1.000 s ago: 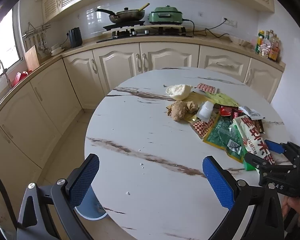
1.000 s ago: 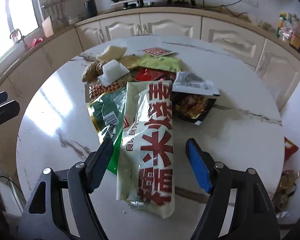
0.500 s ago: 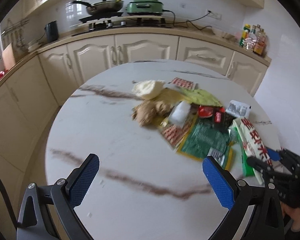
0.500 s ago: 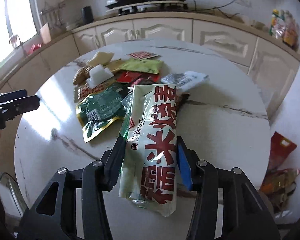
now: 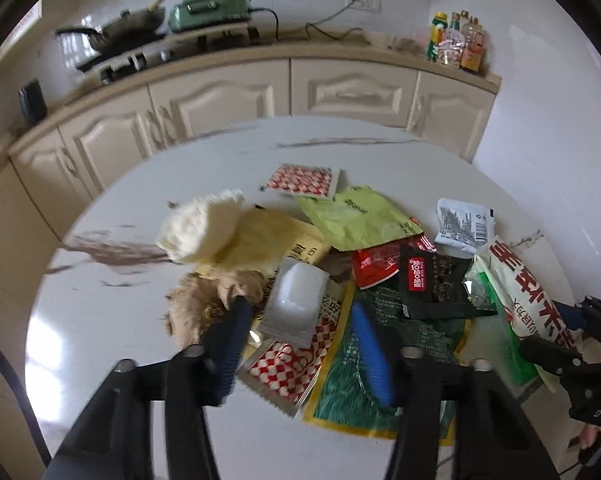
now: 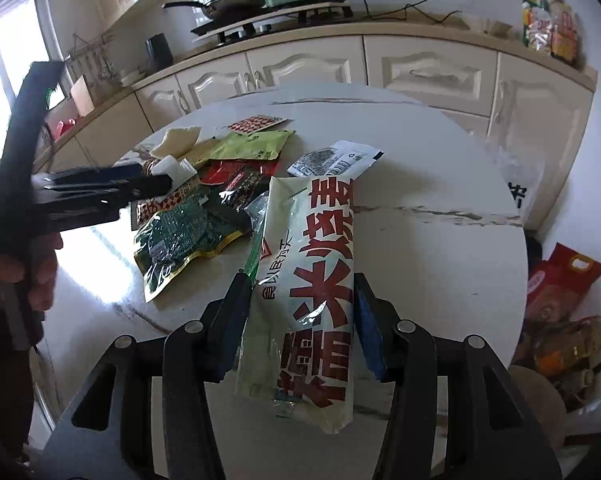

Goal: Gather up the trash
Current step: 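Grasp the small white plastic tub with the left tool while the right tool holds the noodle packet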

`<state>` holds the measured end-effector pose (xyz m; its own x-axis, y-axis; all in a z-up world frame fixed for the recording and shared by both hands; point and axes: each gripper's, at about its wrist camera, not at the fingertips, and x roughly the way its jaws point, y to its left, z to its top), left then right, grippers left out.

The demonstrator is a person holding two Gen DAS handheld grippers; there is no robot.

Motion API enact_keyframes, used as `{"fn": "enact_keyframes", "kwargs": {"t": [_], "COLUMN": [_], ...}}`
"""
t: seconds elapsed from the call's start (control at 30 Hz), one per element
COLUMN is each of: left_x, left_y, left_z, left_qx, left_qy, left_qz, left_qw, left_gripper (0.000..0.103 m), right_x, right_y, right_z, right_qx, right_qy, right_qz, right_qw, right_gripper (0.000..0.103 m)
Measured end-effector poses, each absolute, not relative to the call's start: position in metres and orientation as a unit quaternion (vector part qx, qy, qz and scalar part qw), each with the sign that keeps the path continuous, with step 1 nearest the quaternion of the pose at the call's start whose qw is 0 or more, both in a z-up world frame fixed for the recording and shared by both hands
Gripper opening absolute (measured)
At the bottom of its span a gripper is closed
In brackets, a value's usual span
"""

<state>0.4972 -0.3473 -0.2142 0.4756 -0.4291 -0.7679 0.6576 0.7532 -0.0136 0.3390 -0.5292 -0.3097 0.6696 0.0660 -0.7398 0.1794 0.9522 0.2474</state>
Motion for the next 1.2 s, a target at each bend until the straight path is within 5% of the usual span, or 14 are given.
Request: {"fn": "enact_keyframes", "kwargs": {"t": [0.6,0.73,1.2], "left_x": [0.488,0.483,0.423], "left_y": [-0.381,-0.374,-0.297], "left_z": [-0.233,-0.23,-0.178], "left_qx": [0.22,0.199,0.112], "left_qy": [0.365,0.369,0.354], "left_qz": [-0.306,-0.317,-0.327], "left_qw": [0.851,0.851,0.869], "left_gripper": [0.03,0.023,0.023], "right_x": [0.342,0.34,0.324], "right_y": [-0.525,-0.524,-0.502], "right_z": [-0.312,-0.311,-0.283], "right_qx": [0.141,0.144,0.141], "right_qy": [0.402,0.402,0.378], "right_qz": [-0.041,-0.045,-0.048], "right_qw": [0.904,0.903,0.914], "right_gripper": [0.048,0.048,0.047]}}
